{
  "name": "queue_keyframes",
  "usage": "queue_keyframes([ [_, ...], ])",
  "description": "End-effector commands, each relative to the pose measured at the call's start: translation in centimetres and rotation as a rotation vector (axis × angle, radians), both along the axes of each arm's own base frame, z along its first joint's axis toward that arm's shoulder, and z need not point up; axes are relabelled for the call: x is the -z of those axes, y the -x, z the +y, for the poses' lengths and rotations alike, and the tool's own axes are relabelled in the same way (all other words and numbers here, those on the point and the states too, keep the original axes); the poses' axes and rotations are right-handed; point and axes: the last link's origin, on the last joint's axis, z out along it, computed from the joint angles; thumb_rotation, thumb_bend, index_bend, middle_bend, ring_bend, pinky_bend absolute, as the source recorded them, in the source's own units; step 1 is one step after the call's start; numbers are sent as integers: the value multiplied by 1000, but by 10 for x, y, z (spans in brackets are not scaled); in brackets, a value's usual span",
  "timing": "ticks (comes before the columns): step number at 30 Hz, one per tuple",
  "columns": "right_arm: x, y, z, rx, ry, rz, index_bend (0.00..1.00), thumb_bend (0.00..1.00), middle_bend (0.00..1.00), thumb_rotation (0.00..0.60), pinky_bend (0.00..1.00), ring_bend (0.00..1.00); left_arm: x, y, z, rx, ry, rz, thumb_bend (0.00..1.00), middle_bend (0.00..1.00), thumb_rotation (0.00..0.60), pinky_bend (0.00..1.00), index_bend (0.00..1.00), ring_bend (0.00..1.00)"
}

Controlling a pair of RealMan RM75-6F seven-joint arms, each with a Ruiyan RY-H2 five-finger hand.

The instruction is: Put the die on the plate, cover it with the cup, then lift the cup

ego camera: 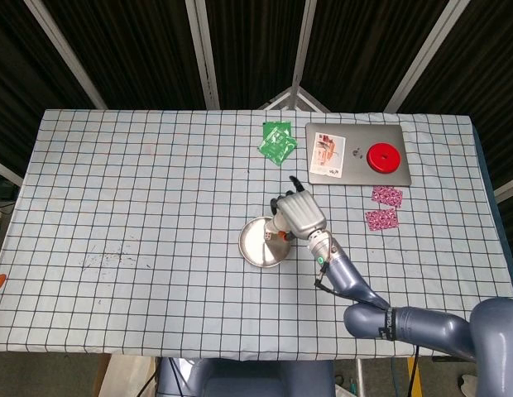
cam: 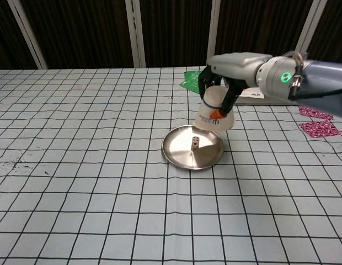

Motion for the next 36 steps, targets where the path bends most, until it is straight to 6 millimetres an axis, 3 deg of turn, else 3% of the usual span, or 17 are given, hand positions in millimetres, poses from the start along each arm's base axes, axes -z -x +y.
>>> queue_keyframes([
  [1,-21,10,-13,52,66,-2,617,447,586,600,19,383,0,0,0,-1,-1,-1,286,0,600,0,260,0],
  [6,-48,37,-37,103,157,54,617,447,586,600,19,382,-2,2,0,-13,-11,4,286,0,600,0,260,0],
  [11,-60,69,-50,145,178,106,617,447,586,600,19,383,-3,6,1,-37,-25,11,286,0,600,0,260,0],
  [20,-55,113,-55,173,108,177,616,447,586,600,19,382,-1,8,4,-61,-28,17,286,0,600,0,260,0],
  [29,-46,131,-52,222,57,155,604,435,571,600,18,380,0,8,6,-68,-27,25,287,0,600,0,261,0],
  [31,-43,134,-51,231,40,150,541,365,522,600,18,360,1,7,7,-62,-24,27,287,0,600,0,261,0],
  [34,-42,140,-51,253,25,157,333,205,365,600,10,283,1,6,7,-52,-28,30,287,0,600,0,261,0],
  [36,-43,144,-50,280,13,151,169,123,208,600,1,209,0,7,7,-53,-29,28,287,0,600,0,261,0],
])
